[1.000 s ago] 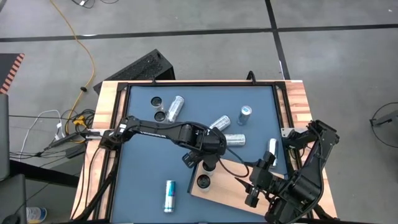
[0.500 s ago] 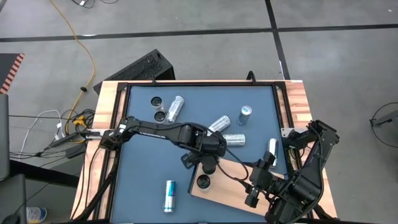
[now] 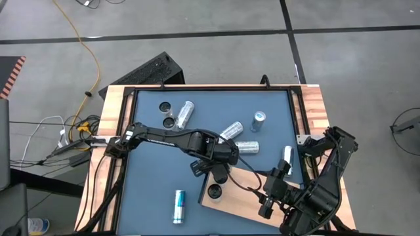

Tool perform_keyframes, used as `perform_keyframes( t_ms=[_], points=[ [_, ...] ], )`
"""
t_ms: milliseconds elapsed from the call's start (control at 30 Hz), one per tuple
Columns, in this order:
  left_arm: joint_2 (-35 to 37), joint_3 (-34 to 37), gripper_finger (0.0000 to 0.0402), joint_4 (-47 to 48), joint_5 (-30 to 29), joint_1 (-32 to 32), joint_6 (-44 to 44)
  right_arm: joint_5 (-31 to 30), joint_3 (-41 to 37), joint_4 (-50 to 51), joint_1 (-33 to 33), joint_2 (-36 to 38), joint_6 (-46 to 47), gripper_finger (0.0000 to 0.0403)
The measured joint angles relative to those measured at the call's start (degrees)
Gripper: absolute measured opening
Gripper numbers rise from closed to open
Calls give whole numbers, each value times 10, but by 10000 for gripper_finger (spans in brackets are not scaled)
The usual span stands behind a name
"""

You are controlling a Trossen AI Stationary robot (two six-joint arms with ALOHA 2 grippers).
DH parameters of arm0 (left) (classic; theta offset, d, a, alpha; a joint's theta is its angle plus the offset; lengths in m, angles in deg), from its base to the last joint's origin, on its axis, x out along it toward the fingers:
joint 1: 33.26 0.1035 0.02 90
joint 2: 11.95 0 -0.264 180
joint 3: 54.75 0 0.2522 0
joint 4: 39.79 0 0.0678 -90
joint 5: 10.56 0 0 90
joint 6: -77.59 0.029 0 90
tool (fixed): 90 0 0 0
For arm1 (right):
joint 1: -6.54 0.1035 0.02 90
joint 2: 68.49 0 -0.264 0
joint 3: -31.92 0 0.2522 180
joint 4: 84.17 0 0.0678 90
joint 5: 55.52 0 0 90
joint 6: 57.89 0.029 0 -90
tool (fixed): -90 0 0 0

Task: Place canned beverage on shelf
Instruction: Put the white blue can on the shelf

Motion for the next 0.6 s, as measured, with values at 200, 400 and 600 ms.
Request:
perform_keyframes(
  t_ms=[200,400,600],
  points=[
    [0,0,247,3,-1,-6,0,4,0,0,0,0,0,260],
    [0,0,280,-6,-6,-10,-6,4,0,0,0,0,0,260],
    [2,0,300,-15,-25,-10,-10,13,0,0,0,0,0,260]
  ],
)
